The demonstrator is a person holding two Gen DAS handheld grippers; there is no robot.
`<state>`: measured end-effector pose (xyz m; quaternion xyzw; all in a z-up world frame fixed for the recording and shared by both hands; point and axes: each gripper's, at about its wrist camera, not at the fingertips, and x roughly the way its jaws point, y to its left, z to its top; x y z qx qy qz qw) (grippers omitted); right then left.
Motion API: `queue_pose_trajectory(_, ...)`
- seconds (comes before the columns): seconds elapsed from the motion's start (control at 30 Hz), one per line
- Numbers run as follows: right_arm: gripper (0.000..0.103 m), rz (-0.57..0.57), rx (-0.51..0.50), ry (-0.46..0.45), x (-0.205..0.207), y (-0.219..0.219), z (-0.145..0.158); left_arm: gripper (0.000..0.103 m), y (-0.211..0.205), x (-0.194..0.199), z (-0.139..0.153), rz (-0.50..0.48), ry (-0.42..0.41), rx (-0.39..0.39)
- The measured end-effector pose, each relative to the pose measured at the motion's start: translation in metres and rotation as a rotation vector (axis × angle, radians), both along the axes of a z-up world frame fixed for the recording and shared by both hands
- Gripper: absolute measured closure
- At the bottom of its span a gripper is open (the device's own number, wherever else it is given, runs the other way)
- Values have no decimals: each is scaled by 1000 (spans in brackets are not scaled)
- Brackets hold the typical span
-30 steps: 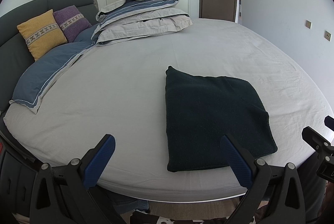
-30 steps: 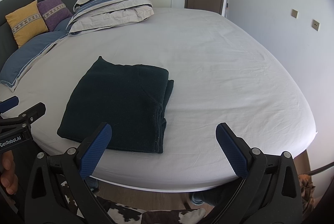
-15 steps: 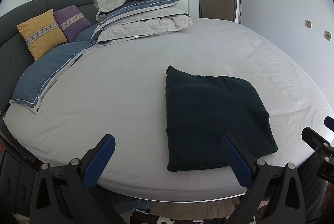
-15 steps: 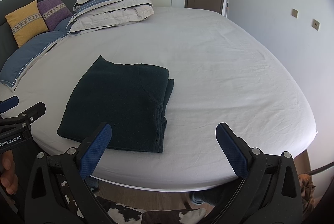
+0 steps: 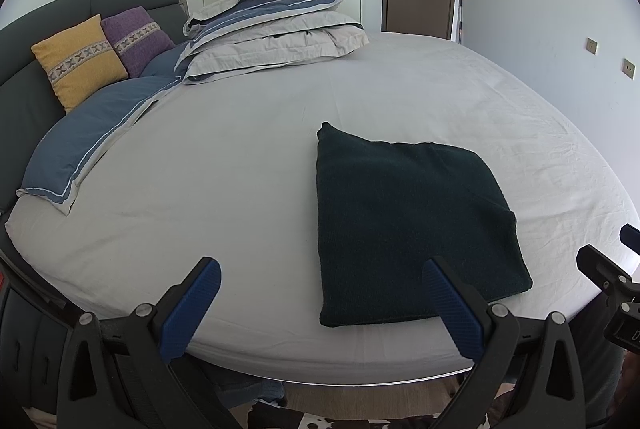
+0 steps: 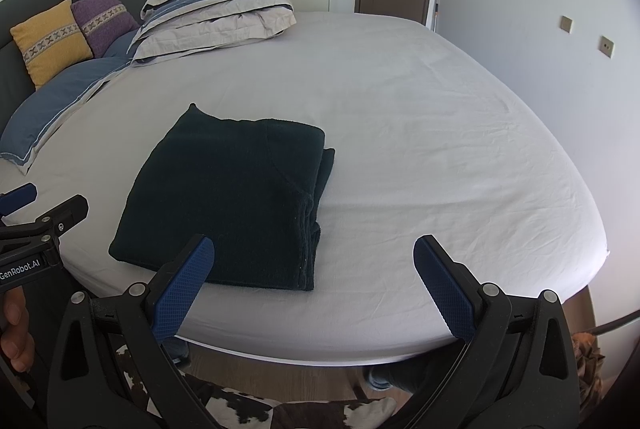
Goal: Fold small clothes
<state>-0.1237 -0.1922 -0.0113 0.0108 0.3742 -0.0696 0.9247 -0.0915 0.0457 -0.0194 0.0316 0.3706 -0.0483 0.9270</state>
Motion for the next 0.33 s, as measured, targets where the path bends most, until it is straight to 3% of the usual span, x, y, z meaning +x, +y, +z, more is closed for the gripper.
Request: queue_pose_trajectory(0.33,1,12,2,8,2,-3,-4,0,2,0,0,8,-5,8)
